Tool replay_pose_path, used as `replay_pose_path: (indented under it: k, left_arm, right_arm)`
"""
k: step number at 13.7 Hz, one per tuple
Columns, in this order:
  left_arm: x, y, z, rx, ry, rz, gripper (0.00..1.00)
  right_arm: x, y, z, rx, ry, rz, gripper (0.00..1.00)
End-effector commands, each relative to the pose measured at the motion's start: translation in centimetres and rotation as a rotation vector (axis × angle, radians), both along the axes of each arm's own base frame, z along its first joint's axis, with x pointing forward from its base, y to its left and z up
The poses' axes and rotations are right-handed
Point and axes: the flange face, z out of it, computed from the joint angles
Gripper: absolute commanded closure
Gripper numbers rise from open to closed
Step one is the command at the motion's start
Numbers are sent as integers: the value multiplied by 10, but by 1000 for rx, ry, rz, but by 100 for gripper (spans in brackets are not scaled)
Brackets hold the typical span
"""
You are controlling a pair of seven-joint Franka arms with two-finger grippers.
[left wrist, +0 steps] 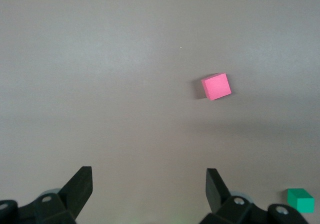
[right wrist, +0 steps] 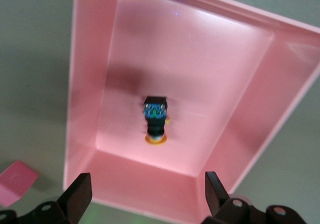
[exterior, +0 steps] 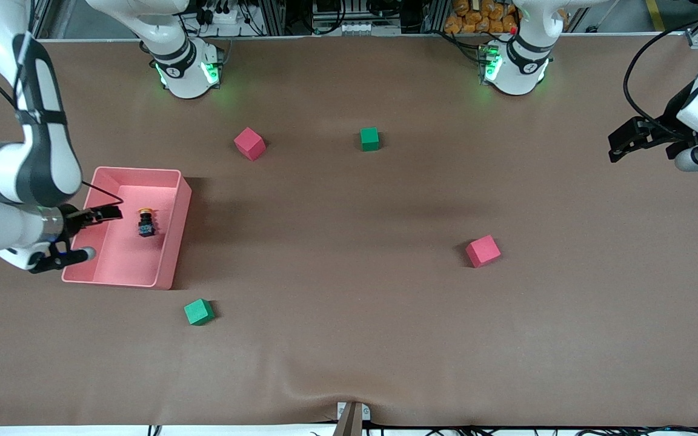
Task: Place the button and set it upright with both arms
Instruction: 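Lower the right gripper into the tray and grasp the button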
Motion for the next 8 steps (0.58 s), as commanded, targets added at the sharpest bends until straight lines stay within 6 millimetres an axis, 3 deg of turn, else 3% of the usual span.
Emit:
replay_pose_path:
  k: [1, 8]
  left_arm:
    - [0, -1, 0, 2, -6, 11, 0]
    - [-1, -8, 0, -25, -3, 5, 0]
  right_arm:
    - [-1, -2, -31, 16, -6, 48, 0]
    - [-4, 2, -92, 32, -1, 106, 0]
